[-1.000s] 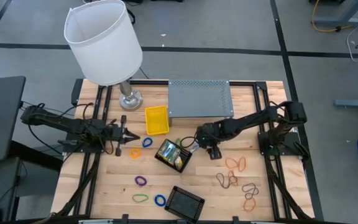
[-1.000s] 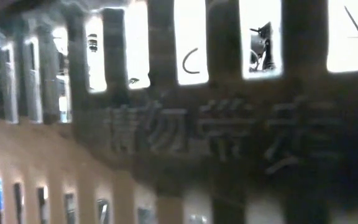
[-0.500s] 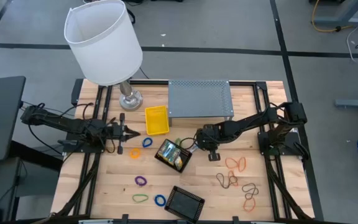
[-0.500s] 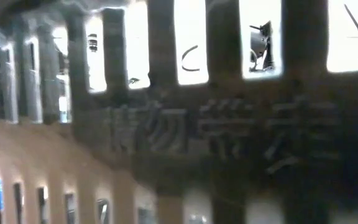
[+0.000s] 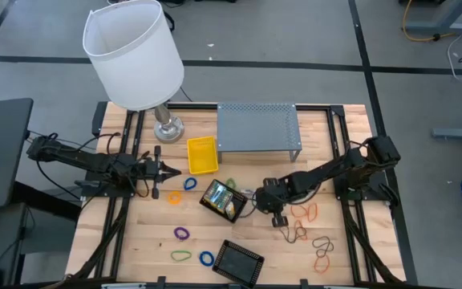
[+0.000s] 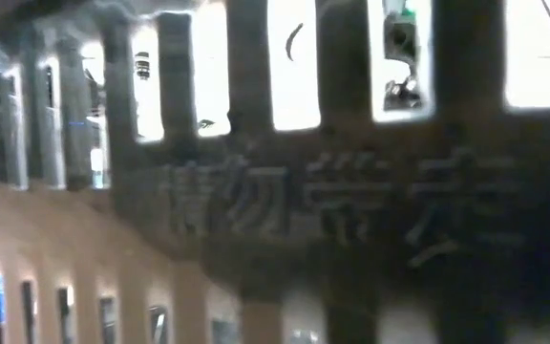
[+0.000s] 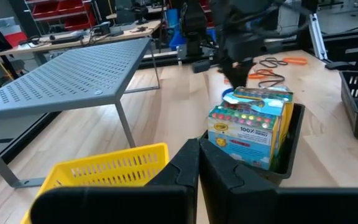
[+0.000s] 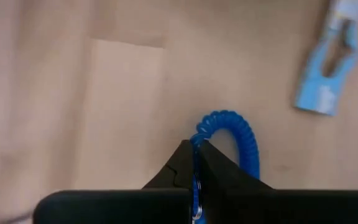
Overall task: Pick & Place Office Desk Supplies
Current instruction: Put the top right blue spring keychain into the bottom black bin
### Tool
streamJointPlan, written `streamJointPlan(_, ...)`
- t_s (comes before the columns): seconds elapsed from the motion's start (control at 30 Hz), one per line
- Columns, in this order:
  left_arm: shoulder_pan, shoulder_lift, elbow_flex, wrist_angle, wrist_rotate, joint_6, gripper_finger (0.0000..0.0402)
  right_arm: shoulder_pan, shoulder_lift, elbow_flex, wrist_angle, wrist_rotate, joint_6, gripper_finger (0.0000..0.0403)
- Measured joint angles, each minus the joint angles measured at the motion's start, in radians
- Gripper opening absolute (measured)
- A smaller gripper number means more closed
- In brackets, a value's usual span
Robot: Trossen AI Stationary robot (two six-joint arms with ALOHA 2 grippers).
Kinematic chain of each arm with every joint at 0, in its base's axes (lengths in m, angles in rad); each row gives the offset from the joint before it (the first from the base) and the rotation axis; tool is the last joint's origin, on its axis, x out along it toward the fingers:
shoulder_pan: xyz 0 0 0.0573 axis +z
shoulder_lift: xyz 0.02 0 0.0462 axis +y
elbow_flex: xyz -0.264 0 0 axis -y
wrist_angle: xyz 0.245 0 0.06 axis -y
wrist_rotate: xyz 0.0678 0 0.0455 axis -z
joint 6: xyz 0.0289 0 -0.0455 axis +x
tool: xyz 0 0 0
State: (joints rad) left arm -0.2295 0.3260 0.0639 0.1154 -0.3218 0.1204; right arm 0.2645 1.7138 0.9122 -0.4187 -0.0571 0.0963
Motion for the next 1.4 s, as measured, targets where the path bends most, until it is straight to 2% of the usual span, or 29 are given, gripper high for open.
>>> streamJointPlan(0.37, 0.0, 0.004, 0.001, -0.002, 0.0, -0.02, 0.0014, 0.146, -0.008, 0.249, -0.111, 0.03, 0.031, 0.0006)
streamJointPlan(0.53, 0.0, 0.004, 0.001, -0.001, 0.0, -0.026, 0.0014, 0.186, -0.009, 0.331, -0.076, -0.037, 0.031, 0.0006)
streamJointPlan(0.73, 0.0, 0.004, 0.001, -0.001, 0.0, -0.026, 0.0014, 0.207, 0.001, 0.338, 0.107, -0.184, 0.079, 0.0006)
streamJointPlan(0.9, 0.0, 0.011, 0.001, -0.008, 0.0, -0.029, 0.0014, 0.219, 0.028, 0.338, 0.192, -0.238, 0.091, 0.0006)
streamJointPlan(1.17, 0.0, 0.027, 0.001, -0.011, 0.02, -0.019, 0.0014, 0.221, 0.141, 0.338, 0.318, -0.354, 0.108, 0.0006)
streamJointPlan(1.27, 0.0, 0.031, 0.001, 0.019, 0.055, 0.012, 0.0014, 0.214, 0.177, 0.338, 0.344, -0.393, 0.109, 0.0006)
streamJointPlan(1.4, 0.0, 0.036, 0.001, 0.046, 0.158, 0.058, 0.0014, 0.209, 0.205, 0.337, 0.345, -0.416, 0.117, 0.0006)
